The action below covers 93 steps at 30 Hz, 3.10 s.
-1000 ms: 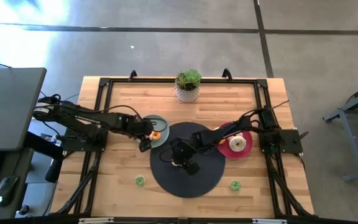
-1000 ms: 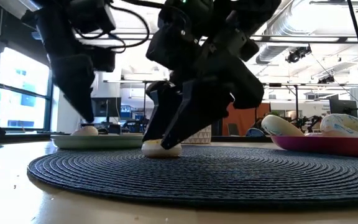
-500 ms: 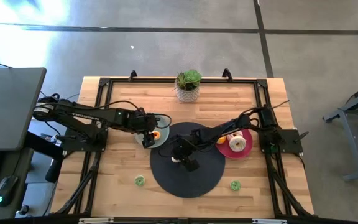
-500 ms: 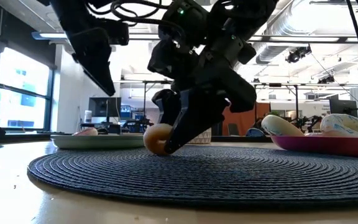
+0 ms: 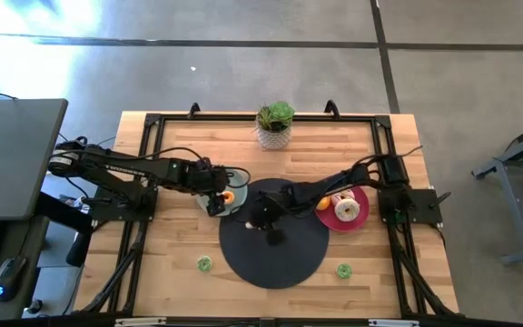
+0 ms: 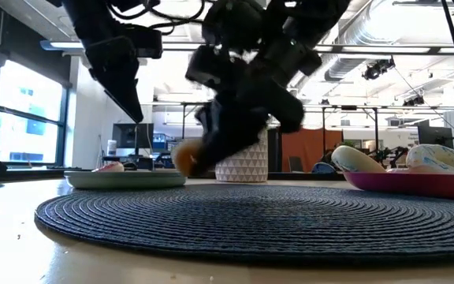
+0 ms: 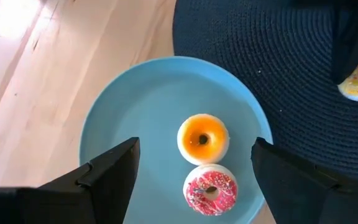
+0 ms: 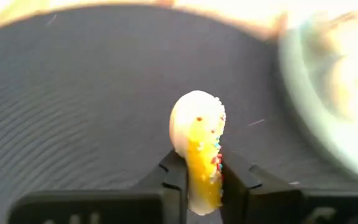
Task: Pick & Place donuts
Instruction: Put the small yellow donut on the blue plate, then put the left small green donut on the blue plate
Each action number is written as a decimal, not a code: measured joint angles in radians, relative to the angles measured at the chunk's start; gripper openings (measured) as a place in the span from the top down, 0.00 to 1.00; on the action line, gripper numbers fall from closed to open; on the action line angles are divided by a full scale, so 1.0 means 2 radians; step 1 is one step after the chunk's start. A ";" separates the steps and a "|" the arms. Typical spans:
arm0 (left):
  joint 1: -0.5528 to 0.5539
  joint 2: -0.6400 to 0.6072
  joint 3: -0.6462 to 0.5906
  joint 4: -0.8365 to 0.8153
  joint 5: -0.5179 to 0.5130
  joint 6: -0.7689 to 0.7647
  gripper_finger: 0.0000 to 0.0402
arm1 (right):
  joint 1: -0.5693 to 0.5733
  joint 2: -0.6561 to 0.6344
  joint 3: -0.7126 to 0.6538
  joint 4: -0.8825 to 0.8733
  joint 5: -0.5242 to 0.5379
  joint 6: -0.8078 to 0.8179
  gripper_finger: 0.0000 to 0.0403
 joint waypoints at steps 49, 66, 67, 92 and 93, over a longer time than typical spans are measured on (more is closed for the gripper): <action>-0.130 0.010 0.000 0.041 0.144 -0.039 0.26 | -0.072 -0.015 0.000 0.115 0.024 -0.075 0.44; -0.302 0.161 0.000 0.052 0.101 -0.247 0.26 | -0.037 -0.080 0.000 -0.015 0.082 -0.048 0.45; -0.303 0.167 0.000 0.058 0.101 -0.249 0.26 | -0.035 -0.080 0.000 -0.015 0.083 -0.046 0.45; -0.171 0.095 0.032 -0.060 0.088 -0.027 0.96 | -0.028 -0.080 0.000 -0.019 0.083 -0.048 0.45; -0.153 0.084 0.035 -0.071 0.081 -0.010 0.96 | -0.028 -0.080 0.000 -0.019 0.083 -0.048 0.45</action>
